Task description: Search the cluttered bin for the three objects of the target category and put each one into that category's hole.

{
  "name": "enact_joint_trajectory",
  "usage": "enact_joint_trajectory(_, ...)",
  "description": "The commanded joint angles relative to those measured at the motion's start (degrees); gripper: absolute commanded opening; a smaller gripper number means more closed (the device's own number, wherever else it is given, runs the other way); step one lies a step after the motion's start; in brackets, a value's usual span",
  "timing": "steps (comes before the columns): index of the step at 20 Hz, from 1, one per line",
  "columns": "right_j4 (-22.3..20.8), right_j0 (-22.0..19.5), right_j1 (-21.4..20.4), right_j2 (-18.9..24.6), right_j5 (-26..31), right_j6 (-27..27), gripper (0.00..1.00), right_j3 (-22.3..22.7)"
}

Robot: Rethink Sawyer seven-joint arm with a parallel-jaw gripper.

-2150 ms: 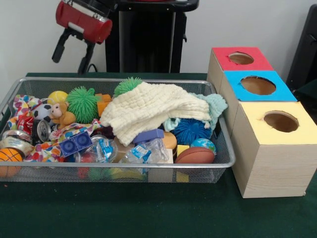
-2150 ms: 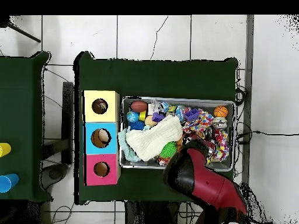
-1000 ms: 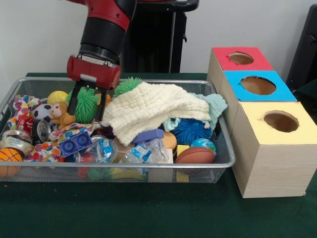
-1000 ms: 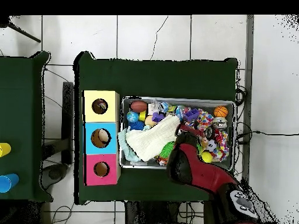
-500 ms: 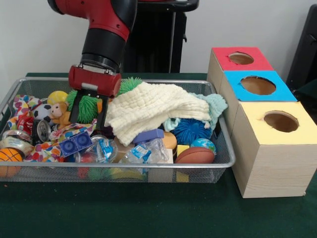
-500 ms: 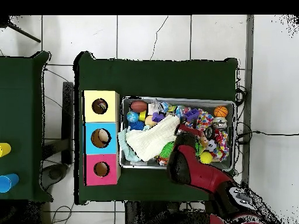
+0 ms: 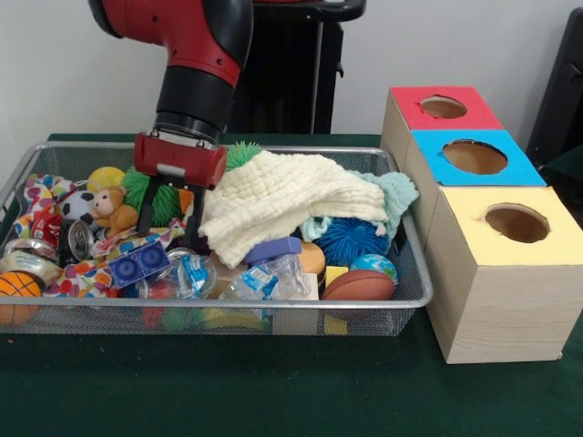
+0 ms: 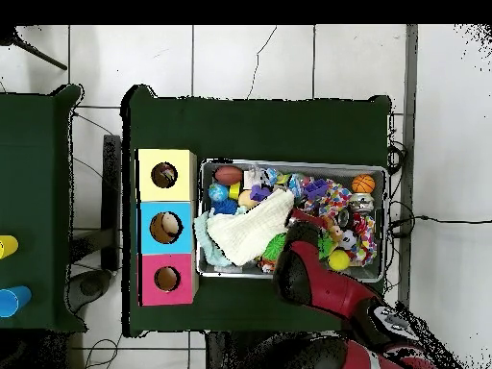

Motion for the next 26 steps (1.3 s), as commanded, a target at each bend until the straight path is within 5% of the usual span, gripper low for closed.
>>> enact_joint_trajectory(1,4.5,1.6,3.9,0.7,8.7,8.1,1.00,-3.1)
enact_joint_trajectory(11,7.4,4.5,4.7,-3.1,14.2,5.6,1.00,-5.3)
enact_joint_trajectory(22,6.8,5.2,5.6,-5.3,13.1,4.8,1.00,-8.1)
enact_joint_trajectory(23,7.1,5.5,5.6,-5.8,12.8,4.9,0.00,-8.2)
enact_joint_trajectory(26,7.5,6.3,5.5,-6.8,13.2,4.7,0.00,-8.5)
